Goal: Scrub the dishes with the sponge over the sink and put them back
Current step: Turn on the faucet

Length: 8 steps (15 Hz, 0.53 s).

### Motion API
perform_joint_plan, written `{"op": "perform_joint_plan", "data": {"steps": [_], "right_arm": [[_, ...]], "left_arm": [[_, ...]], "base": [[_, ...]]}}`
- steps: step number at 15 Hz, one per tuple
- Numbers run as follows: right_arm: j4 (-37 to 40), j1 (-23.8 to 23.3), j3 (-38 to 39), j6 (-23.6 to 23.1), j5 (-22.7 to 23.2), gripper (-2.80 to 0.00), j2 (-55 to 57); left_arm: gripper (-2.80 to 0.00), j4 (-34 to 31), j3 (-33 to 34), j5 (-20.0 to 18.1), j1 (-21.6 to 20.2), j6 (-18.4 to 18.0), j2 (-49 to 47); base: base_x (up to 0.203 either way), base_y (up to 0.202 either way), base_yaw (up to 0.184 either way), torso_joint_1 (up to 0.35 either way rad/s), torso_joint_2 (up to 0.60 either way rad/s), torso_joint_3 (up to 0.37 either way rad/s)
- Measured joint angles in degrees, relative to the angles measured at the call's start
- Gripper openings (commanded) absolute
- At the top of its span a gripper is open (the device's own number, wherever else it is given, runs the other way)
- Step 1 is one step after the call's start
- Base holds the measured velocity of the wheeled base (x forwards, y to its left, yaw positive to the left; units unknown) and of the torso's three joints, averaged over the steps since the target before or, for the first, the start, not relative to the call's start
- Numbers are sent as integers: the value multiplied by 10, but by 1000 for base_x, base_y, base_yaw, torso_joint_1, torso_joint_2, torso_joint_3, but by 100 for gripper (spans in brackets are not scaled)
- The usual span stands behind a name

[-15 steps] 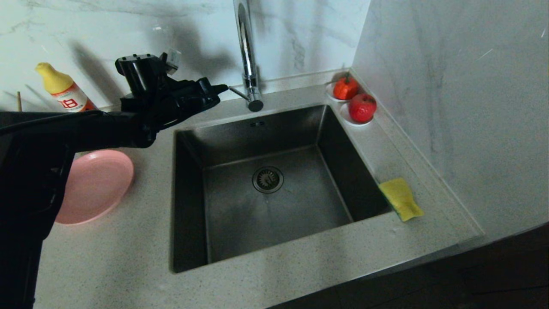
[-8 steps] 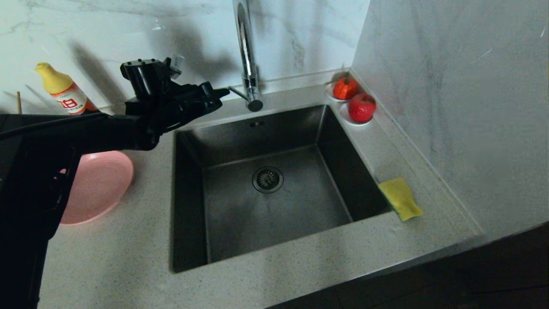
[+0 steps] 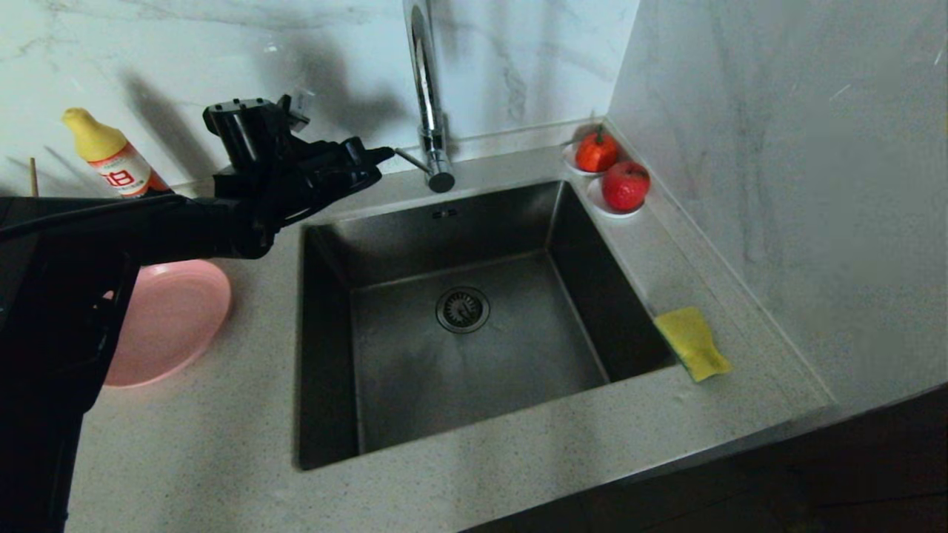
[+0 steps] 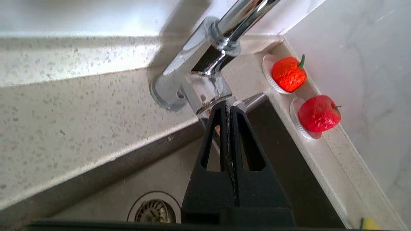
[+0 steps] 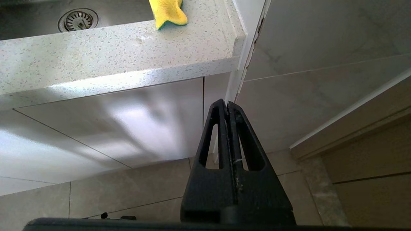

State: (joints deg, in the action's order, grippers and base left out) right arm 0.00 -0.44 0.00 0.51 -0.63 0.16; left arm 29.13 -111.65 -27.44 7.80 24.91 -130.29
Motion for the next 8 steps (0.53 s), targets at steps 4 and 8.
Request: {"op": "perform_joint_plan", "data": {"steps": [4, 8], "right_arm": [[0, 0, 0, 0, 0, -280, 0], [0, 0, 0, 0, 0, -280, 0]], "left_arm": [[-280, 11, 1, 10, 1, -6, 2], [-280, 12, 2, 44, 14, -11, 1]], "base": [[0, 0, 0, 0, 0, 0], [0, 0, 0, 0, 0, 0]]}}
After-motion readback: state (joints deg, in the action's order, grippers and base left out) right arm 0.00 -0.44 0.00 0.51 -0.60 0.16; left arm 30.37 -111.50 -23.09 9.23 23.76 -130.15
